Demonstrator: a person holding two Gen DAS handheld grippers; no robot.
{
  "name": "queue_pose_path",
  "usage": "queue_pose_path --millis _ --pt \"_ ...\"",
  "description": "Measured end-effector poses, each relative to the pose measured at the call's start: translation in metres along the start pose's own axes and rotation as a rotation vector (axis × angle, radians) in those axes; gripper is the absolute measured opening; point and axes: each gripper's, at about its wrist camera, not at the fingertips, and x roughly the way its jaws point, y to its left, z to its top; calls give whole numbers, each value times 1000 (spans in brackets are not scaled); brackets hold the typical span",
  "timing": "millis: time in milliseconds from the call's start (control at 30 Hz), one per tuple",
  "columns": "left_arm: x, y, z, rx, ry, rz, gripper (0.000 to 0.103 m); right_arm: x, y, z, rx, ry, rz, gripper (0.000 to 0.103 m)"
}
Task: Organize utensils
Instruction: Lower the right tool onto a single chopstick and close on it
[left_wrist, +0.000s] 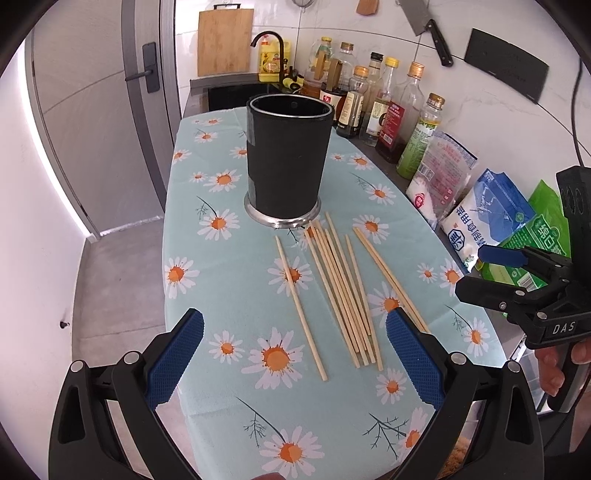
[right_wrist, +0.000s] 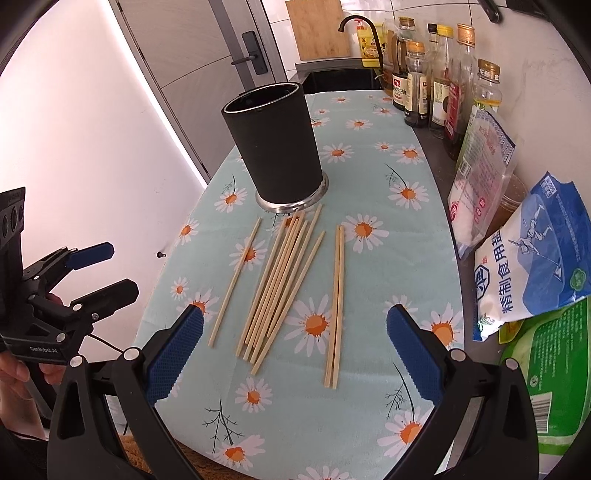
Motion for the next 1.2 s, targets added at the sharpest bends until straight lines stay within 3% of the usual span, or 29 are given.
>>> queue_pose_path --millis 200,333,567,800,967,1033,1200 --pt "16 8 15 3 24 -1 97 20 -24 27 79 59 -10 99" --pt "31 9 23 18 49 -2 97 46 -40 41 111 179 -59 95" --pt "58 12 32 36 106 -23 97 93 -55 57 116 360 -43 87" --pt "76 17 38 25 131 -63 97 129 -54 65 70 488 -61 65" --pt "86 18 40 19 149 -88 97 142 -51 67 30 550 -100 43" --pt "88 18 40 18 154 -89 97 147 -51 67 18 565 -111 28" --pt "93 16 41 26 161 -98 97 156 -53 65 11 598 -134 19"
